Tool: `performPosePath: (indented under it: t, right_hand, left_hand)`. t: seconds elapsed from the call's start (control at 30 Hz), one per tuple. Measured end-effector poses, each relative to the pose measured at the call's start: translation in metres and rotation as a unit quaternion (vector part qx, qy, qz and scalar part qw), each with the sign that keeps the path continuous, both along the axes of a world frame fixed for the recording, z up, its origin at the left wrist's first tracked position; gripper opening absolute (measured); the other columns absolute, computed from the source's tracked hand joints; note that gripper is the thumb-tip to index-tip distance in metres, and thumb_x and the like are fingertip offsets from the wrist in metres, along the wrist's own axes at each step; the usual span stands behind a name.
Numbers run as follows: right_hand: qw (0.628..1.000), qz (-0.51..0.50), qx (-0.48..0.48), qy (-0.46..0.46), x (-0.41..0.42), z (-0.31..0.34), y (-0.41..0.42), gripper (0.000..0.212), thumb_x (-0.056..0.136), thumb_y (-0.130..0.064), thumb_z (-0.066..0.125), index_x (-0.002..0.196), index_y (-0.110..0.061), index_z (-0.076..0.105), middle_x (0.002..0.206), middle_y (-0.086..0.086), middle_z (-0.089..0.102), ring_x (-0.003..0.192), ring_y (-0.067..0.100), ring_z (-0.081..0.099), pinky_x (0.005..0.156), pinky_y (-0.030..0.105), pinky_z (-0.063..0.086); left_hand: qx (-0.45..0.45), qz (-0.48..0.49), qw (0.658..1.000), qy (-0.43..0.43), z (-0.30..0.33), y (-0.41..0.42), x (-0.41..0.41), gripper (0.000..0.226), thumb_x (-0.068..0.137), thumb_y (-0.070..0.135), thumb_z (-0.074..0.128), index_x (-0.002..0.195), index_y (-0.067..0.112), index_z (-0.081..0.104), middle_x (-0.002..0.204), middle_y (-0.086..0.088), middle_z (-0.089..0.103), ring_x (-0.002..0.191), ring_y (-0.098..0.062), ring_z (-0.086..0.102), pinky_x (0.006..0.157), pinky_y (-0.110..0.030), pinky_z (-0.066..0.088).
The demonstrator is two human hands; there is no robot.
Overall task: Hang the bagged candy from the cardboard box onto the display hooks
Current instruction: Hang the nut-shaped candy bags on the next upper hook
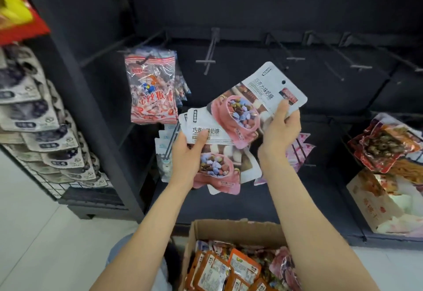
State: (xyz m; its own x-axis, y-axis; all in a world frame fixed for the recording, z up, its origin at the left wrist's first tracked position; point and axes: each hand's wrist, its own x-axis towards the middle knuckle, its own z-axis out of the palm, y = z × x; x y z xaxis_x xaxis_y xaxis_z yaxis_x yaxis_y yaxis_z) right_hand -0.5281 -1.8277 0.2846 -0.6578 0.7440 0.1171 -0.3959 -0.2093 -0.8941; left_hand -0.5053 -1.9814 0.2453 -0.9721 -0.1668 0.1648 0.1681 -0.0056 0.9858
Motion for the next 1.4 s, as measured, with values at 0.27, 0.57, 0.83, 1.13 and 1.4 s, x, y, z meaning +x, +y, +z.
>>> performPosePath:
  t: [0.27,0.57,0.83,1.13,1.4]
  right_hand:
    - [0.958,0.080,0.271,-0.038,0.001,0.016,0.012,0.004,0.096,-0.022,0.054,0.096,-0.018,0.055,0.086,-0.011,0.060,0.073,-0.003,0.056,0.063,0.012,0.045]
    - [0.884,0.133,0.446,0.043,-0.046,0.027,-0.040,0.038,0.094,-0.013,0.056,0.125,-0.034,0.049,0.106,0.003,0.065,0.092,0.012,0.062,0.082,0.027,0.051]
    - [0.864,-0.011,0.503,0.026,-0.070,0.006,-0.054,0.025,0.091,-0.013,0.058,0.108,-0.024,0.072,0.079,0.002,0.045,0.063,0.018,0.042,0.055,0.032,0.041]
    - [0.858,0.043,0.512,0.017,-0.072,0.016,-0.047,0.026,0.086,-0.024,0.068,0.111,-0.024,0.068,0.093,0.001,0.054,0.078,0.009,0.049,0.068,0.014,0.040]
    - [0.874,0.105,0.469,0.073,-0.068,0.014,-0.050,0.030,0.091,-0.018,0.063,0.120,-0.015,0.059,0.105,-0.020,0.058,0.097,-0.014,0.053,0.087,0.006,0.039]
  left_hand:
    - [-0.158,0.129,0.977,0.065,0.012,-0.063,-0.032,0.031,0.091,0.026,0.062,0.119,0.013,0.058,0.108,0.008,0.064,0.097,-0.005,0.059,0.078,-0.011,0.044]
    - [-0.210,0.144,0.959,0.128,0.046,-0.055,-0.054,0.030,0.093,0.025,0.060,0.120,0.012,0.057,0.107,0.015,0.057,0.095,0.001,0.051,0.072,0.002,0.033]
    - [-0.265,0.183,0.937,0.133,0.040,-0.069,-0.052,0.050,0.094,0.030,0.058,0.137,0.010,0.043,0.108,0.002,0.067,0.080,-0.013,0.060,0.079,-0.019,0.039]
    - [-0.531,0.123,0.791,0.277,0.049,-0.079,-0.075,0.048,0.094,0.014,0.056,0.138,0.031,0.048,0.057,-0.003,0.049,0.044,-0.014,0.036,0.042,-0.021,0.024]
    - [-0.407,0.050,0.904,0.118,0.056,-0.083,-0.092,0.035,0.094,0.021,0.056,0.127,0.032,0.055,0.103,0.004,0.069,0.055,-0.015,0.052,0.059,-0.018,0.041]
